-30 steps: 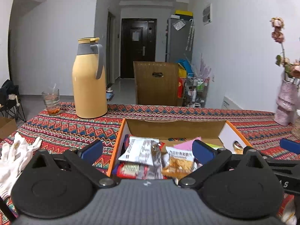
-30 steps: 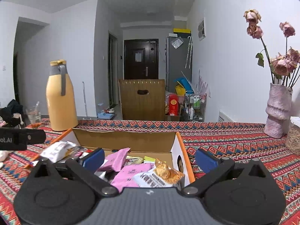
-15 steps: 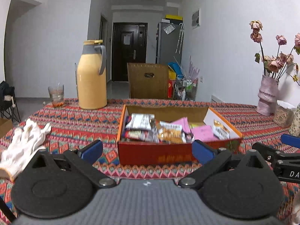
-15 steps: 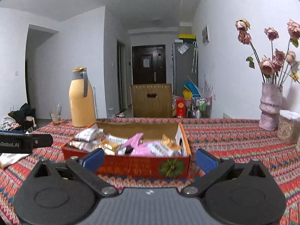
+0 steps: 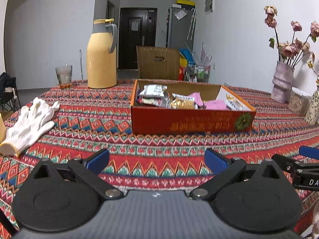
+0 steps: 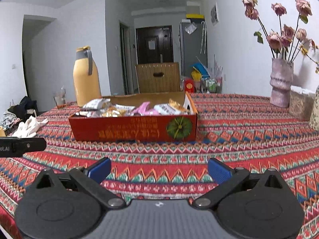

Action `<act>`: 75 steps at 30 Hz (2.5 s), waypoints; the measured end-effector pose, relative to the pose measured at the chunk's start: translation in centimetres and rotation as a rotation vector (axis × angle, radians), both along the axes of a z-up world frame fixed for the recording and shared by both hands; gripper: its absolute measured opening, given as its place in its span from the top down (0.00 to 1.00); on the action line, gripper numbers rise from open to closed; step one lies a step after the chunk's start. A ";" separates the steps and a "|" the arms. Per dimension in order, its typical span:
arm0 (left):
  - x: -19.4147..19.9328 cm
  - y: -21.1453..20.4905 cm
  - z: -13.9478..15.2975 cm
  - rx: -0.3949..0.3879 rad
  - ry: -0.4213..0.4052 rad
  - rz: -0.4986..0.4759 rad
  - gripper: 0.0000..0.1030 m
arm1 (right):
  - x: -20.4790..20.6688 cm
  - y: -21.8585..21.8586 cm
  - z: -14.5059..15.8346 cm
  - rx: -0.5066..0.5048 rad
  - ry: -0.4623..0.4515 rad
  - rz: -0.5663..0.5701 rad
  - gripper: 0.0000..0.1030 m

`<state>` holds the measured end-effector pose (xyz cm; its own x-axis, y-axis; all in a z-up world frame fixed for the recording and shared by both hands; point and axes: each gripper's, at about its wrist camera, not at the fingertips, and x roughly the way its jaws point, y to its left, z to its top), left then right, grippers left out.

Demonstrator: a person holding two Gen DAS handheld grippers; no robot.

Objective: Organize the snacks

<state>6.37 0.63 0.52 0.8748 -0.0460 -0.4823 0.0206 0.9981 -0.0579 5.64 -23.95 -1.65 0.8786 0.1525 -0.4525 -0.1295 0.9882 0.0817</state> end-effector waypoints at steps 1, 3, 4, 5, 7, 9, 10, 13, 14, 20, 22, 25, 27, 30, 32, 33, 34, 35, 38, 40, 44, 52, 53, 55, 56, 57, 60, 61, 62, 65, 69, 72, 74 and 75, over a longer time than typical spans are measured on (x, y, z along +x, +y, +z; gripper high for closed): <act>-0.1 0.0 -0.2 -0.001 0.005 -0.001 0.00 | -0.1 0.0 -0.2 0.001 0.007 0.000 0.00; -0.4 0.1 -0.6 -0.006 0.014 -0.003 0.00 | -0.4 0.0 -0.5 0.002 0.017 -0.001 0.00; -0.5 0.1 -0.7 -0.006 0.019 -0.004 0.00 | -0.5 0.0 -0.7 0.003 0.023 -0.001 0.00; -0.5 0.1 -0.9 -0.005 0.022 -0.006 0.00 | -0.5 0.0 -0.8 0.004 0.029 -0.002 0.00; -0.7 0.0 -1.1 -0.004 0.027 -0.008 0.00 | -0.6 -0.1 -1.1 0.005 0.039 -0.003 0.00; -0.8 0.0 -1.4 -0.004 0.031 -0.010 0.00 | -0.6 -0.1 -1.3 0.007 0.047 -0.004 0.00; -0.9 -0.1 -1.4 -0.004 0.033 -0.012 0.00 | -0.7 -0.1 -1.3 0.007 0.049 -0.003 0.00; -0.9 -0.2 -1.6 -0.004 0.038 -0.020 0.00 | -0.7 -0.2 -1.5 0.008 0.054 -0.005 0.00; -0.9 -0.2 -1.7 -0.003 0.040 -0.021 0.00 | -0.7 -0.2 -1.5 0.009 0.055 -0.006 0.00; -0.8 -0.3 -2.0 -0.006 0.050 -0.025 0.00 | -0.5 -0.3 -1.7 0.011 0.067 -0.011 0.00; -0.7 -0.3 -2.0 -0.007 0.052 -0.025 0.00 | -0.4 -0.3 -1.8 0.011 0.070 -0.012 0.00; -0.8 -0.4 -2.1 -0.007 0.053 -0.026 0.00 | -0.3 -0.3 -1.9 0.012 0.074 -0.013 0.00; -0.8 -0.4 -2.1 -0.007 0.054 -0.026 0.00 | -0.2 -0.3 -1.9 0.011 0.074 -0.013 0.00; -0.8 -0.4 -2.1 -0.007 0.054 -0.027 0.00 | -0.2 -0.3 -1.9 0.012 0.075 -0.013 0.00; -0.8 -0.5 -2.2 -0.007 0.055 -0.027 0.00 | -0.2 -0.3 -1.9 0.012 0.074 -0.014 0.00; -0.8 -0.5 -2.2 -0.007 0.054 -0.027 0.00 | -0.2 -0.3 -1.9 0.012 0.074 -0.013 0.00; -0.8 -0.5 -2.2 -0.007 0.054 -0.027 0.00 | -0.2 -0.3 -1.9 0.012 0.074 -0.013 0.00; -0.8 -0.5 -2.2 -0.007 0.055 -0.027 0.00 | -0.2 -0.3 -1.9 0.012 0.074 -0.013 0.00; -0.8 -0.5 -2.2 -0.006 0.054 -0.027 0.00 | -0.2 -0.3 -1.9 0.012 0.074 -0.012 0.00; -0.8 -0.5 -2.2 -0.006 0.054 -0.027 0.00 | -0.2 -0.3 -1.9 0.011 0.074 -0.013 0.00; -0.8 -0.5 -2.2 -0.006 0.054 -0.028 0.00 | -0.2 -0.3 -1.9 0.012 0.074 -0.013 0.00; -0.8 -0.5 -2.2 -0.006 0.053 -0.028 0.00 | -0.2 -0.3 -1.9 0.011 0.074 -0.013 0.00; -0.8 -0.5 -2.2 -0.006 0.053 -0.028 0.00 | -0.2 -0.3 -1.9 0.012 0.074 -0.013 0.00; -0.8 -0.5 -2.2 -0.006 0.054 -0.028 0.00 | -0.2 -0.3 -1.9 0.012 0.074 -0.013 0.00; -0.8 -0.6 -2.2 -0.006 0.054 -0.028 0.00 | -0.2 -0.3 -1.9 0.012 0.074 -0.013 0.00; -0.8 -0.5 -2.1 -0.006 0.053 -0.028 0.00 | -0.2 -0.3 -1.9 0.011 0.074 -0.013 0.00; -0.8 -0.6 -2.1 -0.005 0.052 -0.029 0.00 | -0.2 -0.3 -1.9 0.012 0.074 -0.013 0.00; -0.8 -0.6 -2.2 -0.005 0.052 -0.029 0.00 | -0.2 -0.3 -1.9 0.011 0.074 -0.013 0.00; -0.8 -0.6 -2.1 -0.005 0.052 -0.029 0.00 | -0.2 -0.3 -1.9 0.011 0.074 -0.012 0.00; -0.8 -0.6 -2.1 -0.005 0.053 -0.028 0.00 | -0.2 -0.3 -1.9 0.011 0.074 -0.013 0.00; -1.0 -0.7 -2.1 -0.005 0.051 -0.031 0.00 | -0.2 -0.3 -1.9 0.011 0.074 -0.013 0.00; -1.0 -0.7 -2.1 -0.005 0.052 -0.031 0.00 | -0.2 -0.3 -1.9 0.011 0.074 -0.012 0.00; -0.9 -0.6 -2.1 -0.007 0.052 -0.030 0.00 | -0.2 -0.3 -1.9 0.011 0.074 -0.013 0.00; -1.0 -0.6 -2.1 -0.008 0.052 -0.031 0.00 | -0.2 -0.3 -1.9 0.011 0.074 -0.013 0.00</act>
